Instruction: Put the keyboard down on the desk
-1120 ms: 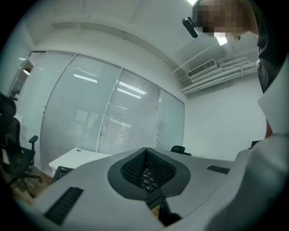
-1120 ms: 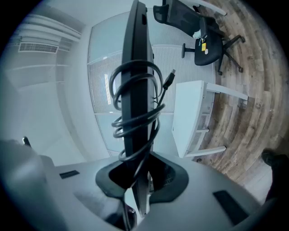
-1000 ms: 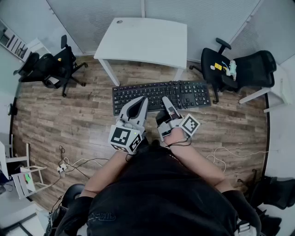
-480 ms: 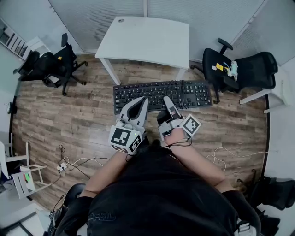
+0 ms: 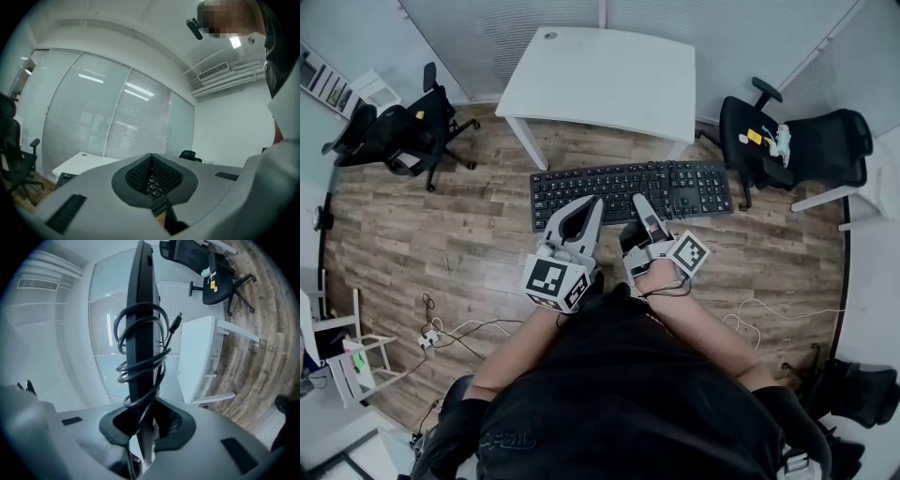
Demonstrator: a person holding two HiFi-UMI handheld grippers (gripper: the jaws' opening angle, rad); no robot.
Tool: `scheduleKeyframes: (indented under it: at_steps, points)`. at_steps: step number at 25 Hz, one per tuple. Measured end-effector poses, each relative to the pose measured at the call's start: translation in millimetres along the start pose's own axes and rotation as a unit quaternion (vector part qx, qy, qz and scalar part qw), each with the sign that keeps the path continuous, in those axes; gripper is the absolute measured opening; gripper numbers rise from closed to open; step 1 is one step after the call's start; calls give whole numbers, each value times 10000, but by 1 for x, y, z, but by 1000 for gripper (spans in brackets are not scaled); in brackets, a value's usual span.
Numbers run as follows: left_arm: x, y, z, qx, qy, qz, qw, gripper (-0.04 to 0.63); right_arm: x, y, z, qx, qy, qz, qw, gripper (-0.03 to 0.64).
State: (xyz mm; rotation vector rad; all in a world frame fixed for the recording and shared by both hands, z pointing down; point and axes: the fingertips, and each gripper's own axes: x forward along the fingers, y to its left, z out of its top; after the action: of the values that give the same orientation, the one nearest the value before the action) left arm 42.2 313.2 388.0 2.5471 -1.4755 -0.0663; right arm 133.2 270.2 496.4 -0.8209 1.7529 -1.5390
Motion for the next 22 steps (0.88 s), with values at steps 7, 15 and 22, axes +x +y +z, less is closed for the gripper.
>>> scheduleKeyframes:
  at_steps: [7, 15, 22]
  points:
    - [31, 43, 9, 81, 38, -213, 9997, 14, 50, -8, 7, -24, -170, -44, 9998, 86]
    - [72, 101, 33, 239, 17, -531, 9983, 15, 116, -7, 21, -35, -521, -67, 9986, 86]
    - [85, 134, 53, 335, 1, -789, 9963, 15, 157, 7, 22, -67, -768, 3, 9970, 86]
